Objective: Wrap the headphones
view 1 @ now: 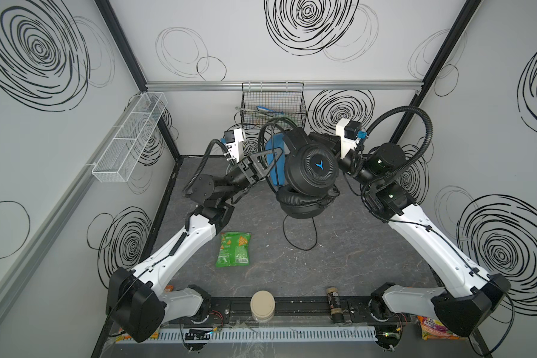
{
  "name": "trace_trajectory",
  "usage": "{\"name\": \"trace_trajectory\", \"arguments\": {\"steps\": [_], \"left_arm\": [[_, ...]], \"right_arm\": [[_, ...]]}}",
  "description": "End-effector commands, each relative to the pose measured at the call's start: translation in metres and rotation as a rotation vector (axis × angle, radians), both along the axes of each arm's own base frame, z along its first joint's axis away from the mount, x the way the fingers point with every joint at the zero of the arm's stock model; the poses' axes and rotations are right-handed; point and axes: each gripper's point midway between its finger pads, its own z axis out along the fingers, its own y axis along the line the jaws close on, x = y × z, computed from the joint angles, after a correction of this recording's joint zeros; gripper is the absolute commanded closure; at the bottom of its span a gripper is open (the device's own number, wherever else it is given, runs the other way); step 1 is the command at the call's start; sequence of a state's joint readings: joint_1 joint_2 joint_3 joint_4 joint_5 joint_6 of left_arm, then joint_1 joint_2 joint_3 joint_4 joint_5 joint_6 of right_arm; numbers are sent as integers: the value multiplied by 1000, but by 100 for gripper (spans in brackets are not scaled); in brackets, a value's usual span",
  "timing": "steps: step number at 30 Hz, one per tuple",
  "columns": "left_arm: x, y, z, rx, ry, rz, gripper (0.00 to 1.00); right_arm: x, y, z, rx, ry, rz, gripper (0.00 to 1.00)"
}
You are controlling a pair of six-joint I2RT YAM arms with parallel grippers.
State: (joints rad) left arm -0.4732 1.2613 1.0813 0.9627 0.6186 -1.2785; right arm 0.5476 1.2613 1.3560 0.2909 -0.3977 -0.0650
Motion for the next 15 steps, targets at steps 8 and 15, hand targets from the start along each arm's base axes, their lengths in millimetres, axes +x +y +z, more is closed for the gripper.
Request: {"name": "trace_trajectory", "arguments": {"steps": [8, 15], "left_arm": [[-34, 10, 74, -52, -203, 121, 100], [-45, 8, 97, -73, -270, 114, 100]], "right_arm": [[-2, 28, -20, 26, 66, 112, 96], [-4, 36, -32, 67, 115, 163, 95]]}}
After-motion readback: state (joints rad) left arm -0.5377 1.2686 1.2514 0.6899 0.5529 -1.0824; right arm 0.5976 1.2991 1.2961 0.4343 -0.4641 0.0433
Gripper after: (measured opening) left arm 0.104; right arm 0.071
